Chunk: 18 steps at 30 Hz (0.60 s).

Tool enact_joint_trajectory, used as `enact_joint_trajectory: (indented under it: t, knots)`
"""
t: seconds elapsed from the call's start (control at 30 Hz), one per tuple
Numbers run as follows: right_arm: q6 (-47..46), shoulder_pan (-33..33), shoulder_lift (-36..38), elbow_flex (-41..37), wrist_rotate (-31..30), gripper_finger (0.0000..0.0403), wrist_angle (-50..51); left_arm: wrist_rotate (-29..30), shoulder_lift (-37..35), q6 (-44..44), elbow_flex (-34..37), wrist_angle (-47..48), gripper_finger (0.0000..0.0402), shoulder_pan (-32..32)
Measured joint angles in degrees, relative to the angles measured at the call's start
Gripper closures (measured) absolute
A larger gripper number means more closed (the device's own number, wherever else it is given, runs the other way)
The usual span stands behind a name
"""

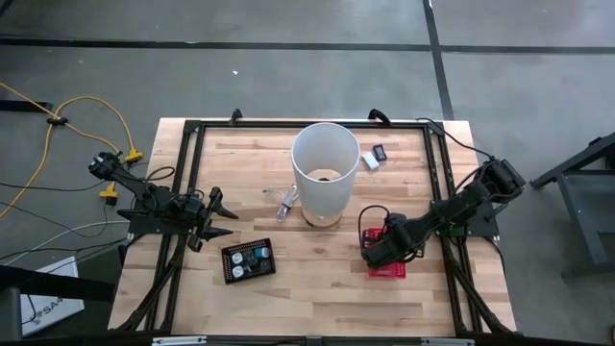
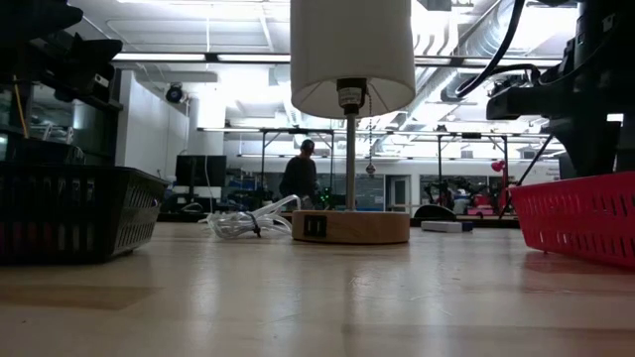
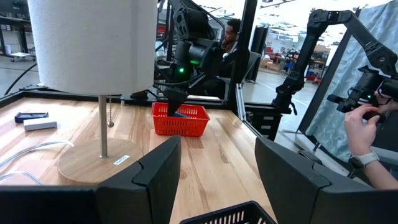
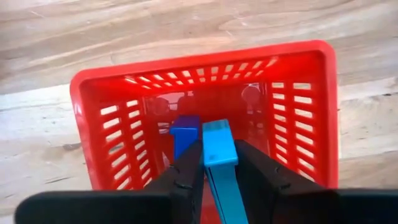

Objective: Pick & Place Office items
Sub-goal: Put the light blue digital clock into the orange bin

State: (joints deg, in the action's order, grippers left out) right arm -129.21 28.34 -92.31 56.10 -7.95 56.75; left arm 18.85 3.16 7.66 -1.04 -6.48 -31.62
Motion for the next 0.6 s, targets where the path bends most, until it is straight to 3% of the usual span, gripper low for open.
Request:
enact_joint_trajectory:
  t: [0.6]
  knots:
    - [1.33,0.04,0.0,0.0,0.38,0.0283,0.02,0.02,0.0,0.0,0.0,0.0,0.0202,-0.02]
